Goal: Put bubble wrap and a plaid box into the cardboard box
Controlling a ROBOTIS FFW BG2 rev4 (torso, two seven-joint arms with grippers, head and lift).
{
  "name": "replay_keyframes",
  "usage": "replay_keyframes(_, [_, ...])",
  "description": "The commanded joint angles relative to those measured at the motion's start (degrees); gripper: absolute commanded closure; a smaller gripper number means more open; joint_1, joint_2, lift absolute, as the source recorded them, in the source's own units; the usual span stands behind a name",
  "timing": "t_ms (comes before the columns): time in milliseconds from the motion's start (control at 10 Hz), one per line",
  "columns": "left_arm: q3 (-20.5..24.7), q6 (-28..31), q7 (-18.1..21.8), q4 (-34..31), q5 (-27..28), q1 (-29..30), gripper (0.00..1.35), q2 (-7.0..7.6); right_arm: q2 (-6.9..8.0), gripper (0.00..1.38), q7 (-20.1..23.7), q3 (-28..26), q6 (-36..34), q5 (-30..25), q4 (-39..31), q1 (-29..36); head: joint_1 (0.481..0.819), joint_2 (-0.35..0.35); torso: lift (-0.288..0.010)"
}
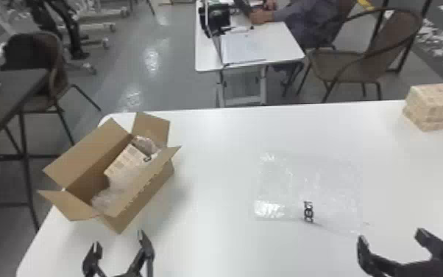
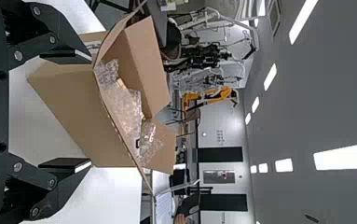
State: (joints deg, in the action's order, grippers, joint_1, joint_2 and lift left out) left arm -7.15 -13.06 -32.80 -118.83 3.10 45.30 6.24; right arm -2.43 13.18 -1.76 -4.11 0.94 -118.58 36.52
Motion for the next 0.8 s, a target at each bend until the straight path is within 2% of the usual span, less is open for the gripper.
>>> replay_keyframes(0, [-0.1, -0.1, 0.0, 0.0, 0.0, 0.0, 0.48, 0.18, 0.05, 0.15, 0.0, 0.0, 0.1, -0.2, 0.0, 0.0, 0.695, 0.134, -0.108])
replay_keyframes(700, [0.0, -1.4, -0.1, 0.7, -0.4, -0.4, 0.50, 0.44, 0.58, 0.15, -0.1, -0.1, 0.3, -0.7, 0.1, -0.1, 0.695, 0.135, -0.108])
